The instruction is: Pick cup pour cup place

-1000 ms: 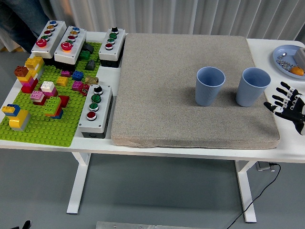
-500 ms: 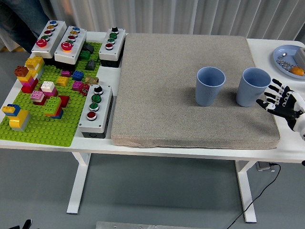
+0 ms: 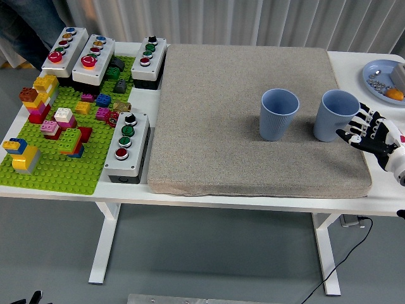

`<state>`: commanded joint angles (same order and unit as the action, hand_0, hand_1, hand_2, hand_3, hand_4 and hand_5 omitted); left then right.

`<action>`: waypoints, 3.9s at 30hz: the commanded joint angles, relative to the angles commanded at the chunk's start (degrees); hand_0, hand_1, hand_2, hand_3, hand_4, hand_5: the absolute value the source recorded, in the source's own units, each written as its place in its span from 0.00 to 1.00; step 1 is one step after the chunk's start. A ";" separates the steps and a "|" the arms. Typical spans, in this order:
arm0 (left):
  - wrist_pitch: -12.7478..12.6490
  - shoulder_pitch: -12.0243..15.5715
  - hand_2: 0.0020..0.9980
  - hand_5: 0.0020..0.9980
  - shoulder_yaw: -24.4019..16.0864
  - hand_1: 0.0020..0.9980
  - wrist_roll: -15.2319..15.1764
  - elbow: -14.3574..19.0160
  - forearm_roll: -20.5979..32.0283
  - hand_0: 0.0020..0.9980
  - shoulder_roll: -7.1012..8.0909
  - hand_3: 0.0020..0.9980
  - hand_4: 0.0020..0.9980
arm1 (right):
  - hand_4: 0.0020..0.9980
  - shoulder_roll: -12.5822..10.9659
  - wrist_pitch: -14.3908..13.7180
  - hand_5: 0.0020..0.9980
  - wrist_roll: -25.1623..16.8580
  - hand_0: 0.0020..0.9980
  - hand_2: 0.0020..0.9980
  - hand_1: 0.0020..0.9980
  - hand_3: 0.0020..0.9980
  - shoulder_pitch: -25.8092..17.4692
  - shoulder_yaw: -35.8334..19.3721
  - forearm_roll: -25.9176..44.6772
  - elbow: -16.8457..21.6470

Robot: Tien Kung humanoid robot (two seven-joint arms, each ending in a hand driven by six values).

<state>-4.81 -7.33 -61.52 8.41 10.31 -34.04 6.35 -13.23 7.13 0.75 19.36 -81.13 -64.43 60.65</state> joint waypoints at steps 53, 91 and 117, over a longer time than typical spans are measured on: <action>-0.01 -0.22 0.74 1.00 0.18 0.66 -0.02 0.00 -0.03 0.72 -0.15 0.66 0.47 | 0.85 0.71 -0.04 0.34 -0.21 0.93 0.91 0.85 0.95 1.82 0.37 0.44 -1.57; 0.02 -0.44 0.74 1.00 0.32 0.66 0.04 0.00 -0.14 0.72 -0.21 0.66 0.47 | 0.85 1.79 -0.04 0.35 -0.53 0.93 0.91 0.85 0.95 2.91 1.41 1.14 -3.04; 0.06 -0.50 0.74 1.00 0.64 0.66 -0.06 0.00 0.13 0.72 -0.31 0.66 0.47 | 0.85 2.22 -0.21 0.35 -0.90 0.93 0.91 0.85 0.94 3.32 1.32 1.55 -4.20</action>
<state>-4.75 -7.84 -60.88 8.35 10.31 -33.91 6.05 -11.01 6.91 -0.15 22.68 -79.81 -62.87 56.45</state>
